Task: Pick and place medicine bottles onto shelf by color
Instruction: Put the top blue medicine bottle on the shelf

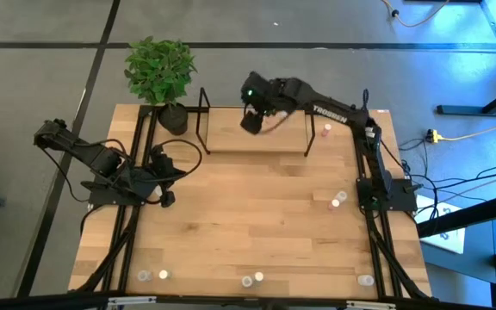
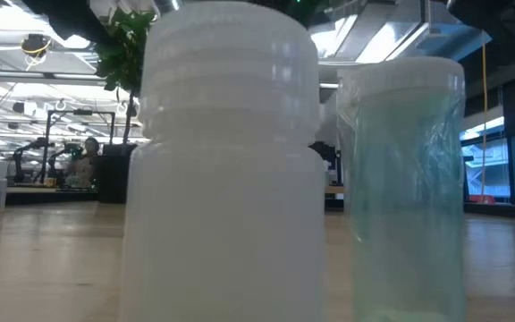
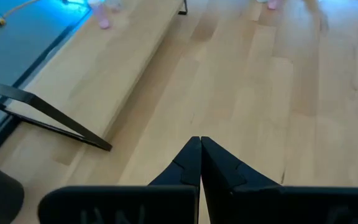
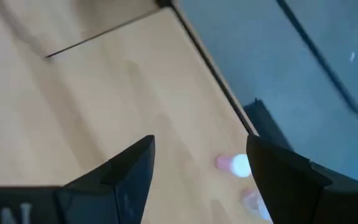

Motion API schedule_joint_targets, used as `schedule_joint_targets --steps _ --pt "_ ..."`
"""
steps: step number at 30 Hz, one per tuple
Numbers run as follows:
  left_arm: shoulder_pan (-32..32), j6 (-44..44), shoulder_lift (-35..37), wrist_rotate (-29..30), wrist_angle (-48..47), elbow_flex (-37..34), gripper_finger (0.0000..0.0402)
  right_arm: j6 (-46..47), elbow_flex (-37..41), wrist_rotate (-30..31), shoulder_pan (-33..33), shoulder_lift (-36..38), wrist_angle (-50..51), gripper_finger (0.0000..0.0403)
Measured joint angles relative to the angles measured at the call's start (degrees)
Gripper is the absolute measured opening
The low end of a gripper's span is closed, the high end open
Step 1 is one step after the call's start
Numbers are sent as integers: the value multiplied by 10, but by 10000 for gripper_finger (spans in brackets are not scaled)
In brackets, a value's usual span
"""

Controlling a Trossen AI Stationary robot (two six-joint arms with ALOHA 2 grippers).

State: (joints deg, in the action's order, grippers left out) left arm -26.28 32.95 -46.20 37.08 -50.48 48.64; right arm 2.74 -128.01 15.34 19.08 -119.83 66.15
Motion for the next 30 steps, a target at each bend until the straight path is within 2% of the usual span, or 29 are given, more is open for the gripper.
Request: schedule_joint_targets --steps 5,16,21,26,30 --pt "0 0 8 -59 -1 0 0 0 -15 -1 -81 0 36 255" --pt "0 22 12 -241 -37 0 0 13 -16 0 -214 0 74 255" --pt "0 72 12 -248 -75 0 0 1 -15 0 -256 16 74 255" --pt "0 75 12 -248 -79 0 0 12 -15 3 -275 68 95 255" --pt "0 74 12 -248 -79 0 0 30 26 18 -281 119 74 255"
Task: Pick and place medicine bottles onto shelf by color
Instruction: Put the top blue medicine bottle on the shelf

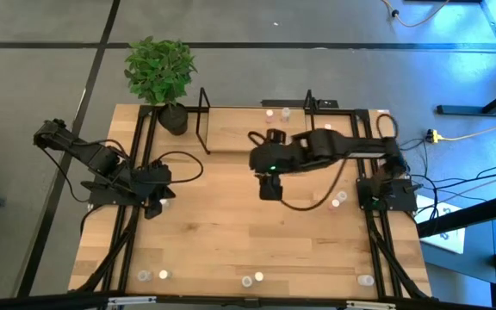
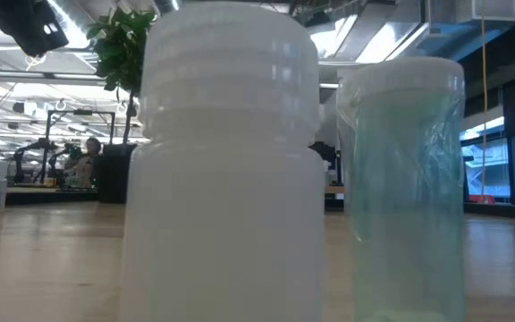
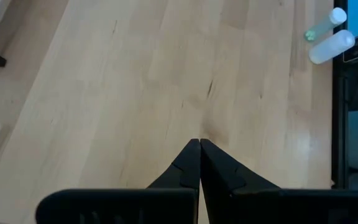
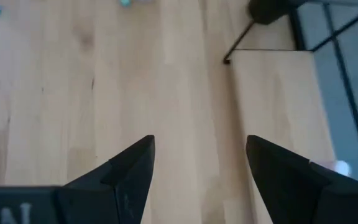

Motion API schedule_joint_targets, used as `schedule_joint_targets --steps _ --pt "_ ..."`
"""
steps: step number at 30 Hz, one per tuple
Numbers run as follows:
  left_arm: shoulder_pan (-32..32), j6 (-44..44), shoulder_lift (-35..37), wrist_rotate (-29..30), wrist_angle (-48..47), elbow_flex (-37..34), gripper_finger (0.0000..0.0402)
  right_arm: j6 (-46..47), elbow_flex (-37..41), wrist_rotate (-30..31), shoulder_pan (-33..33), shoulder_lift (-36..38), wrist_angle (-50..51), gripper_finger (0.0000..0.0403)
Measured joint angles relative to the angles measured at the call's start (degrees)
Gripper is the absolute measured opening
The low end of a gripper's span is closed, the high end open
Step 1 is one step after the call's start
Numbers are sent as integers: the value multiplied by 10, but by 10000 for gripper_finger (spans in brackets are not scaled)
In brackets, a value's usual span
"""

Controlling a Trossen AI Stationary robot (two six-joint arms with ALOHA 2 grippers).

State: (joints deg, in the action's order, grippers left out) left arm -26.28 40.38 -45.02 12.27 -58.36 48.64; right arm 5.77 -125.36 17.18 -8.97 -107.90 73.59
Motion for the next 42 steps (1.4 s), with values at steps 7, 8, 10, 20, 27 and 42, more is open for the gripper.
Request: schedule_joint_targets --steps 7,8,10,20,27,42 --pt "0 15 0 0 -1 0 0 -6 224 -58 -3 111 -193 255" --pt "0 30 0 0 -1 0 0 1 254 -69 -3 128 -227 255" --pt "0 67 0 -1 -1 0 0 7 306 -92 -3 155 -301 255" --pt "0 194 -1 -11 -52 0 0 -78 425 -179 -37 191 -507 255" --pt "-1 405 -8 -10 -76 -26 0 -80 433 -178 -38 191 -531 255" --pt "-5 446 -7 -49 -76 -79 0 -78 433 -73 -35 188 -519 255"
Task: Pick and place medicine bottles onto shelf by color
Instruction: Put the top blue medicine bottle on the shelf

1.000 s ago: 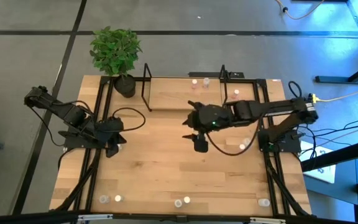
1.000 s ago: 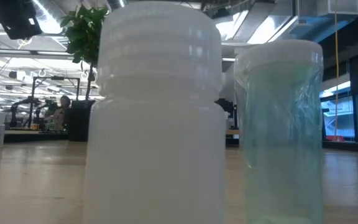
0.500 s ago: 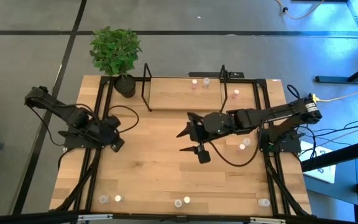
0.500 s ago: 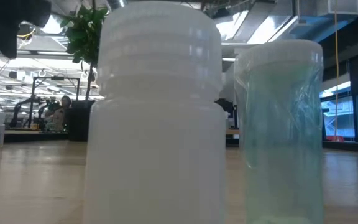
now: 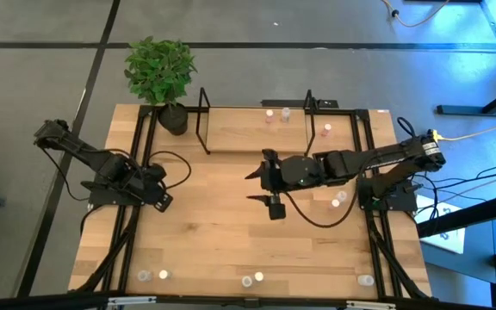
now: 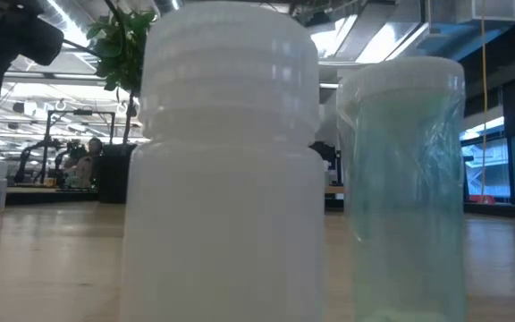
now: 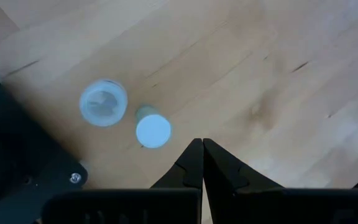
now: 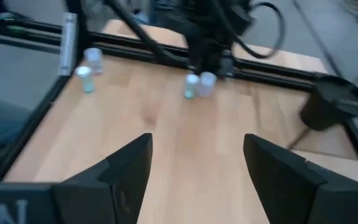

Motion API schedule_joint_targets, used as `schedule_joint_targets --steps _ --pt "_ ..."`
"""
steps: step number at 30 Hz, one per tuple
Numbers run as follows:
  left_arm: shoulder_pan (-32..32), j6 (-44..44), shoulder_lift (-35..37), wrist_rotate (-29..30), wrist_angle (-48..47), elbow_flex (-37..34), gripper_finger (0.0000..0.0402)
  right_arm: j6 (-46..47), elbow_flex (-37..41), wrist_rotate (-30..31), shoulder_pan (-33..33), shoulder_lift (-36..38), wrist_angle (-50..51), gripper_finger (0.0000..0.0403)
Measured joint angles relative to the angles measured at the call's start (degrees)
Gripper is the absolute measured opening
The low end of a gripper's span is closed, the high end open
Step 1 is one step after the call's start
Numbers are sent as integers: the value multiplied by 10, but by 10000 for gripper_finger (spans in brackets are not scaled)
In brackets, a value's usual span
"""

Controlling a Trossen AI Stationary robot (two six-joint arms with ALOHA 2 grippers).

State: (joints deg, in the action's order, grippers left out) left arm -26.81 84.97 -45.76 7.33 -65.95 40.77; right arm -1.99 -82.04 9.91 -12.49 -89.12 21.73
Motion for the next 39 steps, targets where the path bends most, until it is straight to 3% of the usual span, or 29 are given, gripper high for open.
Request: schedule_joint_targets --steps 9,39 --pt "0 0 0 0 0 0 0 48 0 10 0 -8 69 255" --pt "0 0 0 1 0 0 0 46 0 10 0 -8 63 255"
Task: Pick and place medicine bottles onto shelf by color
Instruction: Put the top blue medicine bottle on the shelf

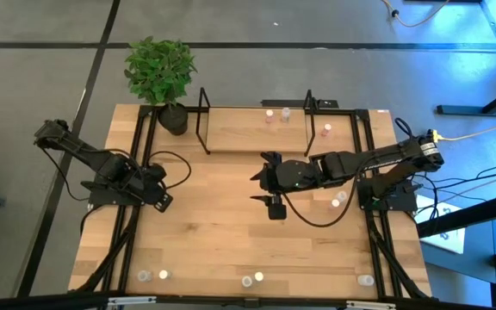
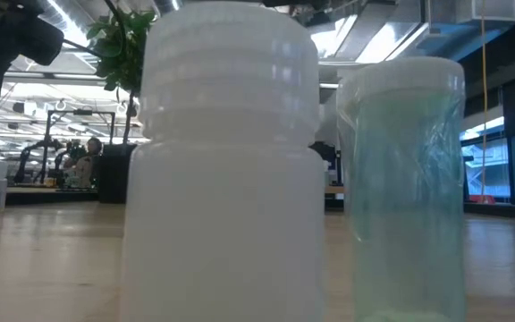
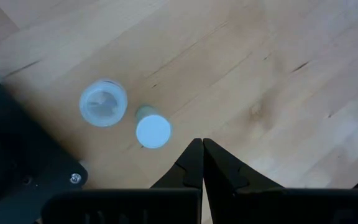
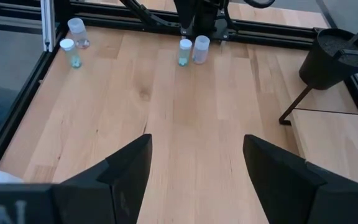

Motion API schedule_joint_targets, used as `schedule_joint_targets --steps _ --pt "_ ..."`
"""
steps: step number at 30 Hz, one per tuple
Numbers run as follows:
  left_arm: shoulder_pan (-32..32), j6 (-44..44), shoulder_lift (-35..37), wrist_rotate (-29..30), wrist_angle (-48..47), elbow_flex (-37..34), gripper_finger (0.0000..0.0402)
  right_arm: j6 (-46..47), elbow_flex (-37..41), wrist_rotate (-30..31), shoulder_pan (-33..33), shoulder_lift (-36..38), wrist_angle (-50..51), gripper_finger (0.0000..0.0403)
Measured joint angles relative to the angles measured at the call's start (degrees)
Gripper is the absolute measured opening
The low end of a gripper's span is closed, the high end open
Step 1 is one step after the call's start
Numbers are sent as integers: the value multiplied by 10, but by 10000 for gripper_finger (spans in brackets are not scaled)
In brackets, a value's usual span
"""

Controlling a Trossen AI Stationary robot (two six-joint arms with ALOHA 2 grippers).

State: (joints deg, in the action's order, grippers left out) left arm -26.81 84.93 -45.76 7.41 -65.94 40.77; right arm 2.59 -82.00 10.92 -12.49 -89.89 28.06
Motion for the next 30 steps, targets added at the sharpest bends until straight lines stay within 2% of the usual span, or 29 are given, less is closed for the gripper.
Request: schedule_joint_targets --steps 7,10,16,22,26,30 --pt "3 5 0 15 0 0 0 0 0 0 0 0 0 255" --pt "3 10 0 10 0 0 17 0 0 0 0 0 0 255" --pt "3 78 0 8 -4 0 110 0 0 0 0 0 0 255" --pt "-3 175 -16 -23 -4 0 204 0 0 0 0 0 0 255" --pt "-9 219 -30 -18 -6 0 247 0 0 0 0 0 0 255" --pt "-10 242 -41 -5 -7 0 274 0 0 0 0 0 0 255"
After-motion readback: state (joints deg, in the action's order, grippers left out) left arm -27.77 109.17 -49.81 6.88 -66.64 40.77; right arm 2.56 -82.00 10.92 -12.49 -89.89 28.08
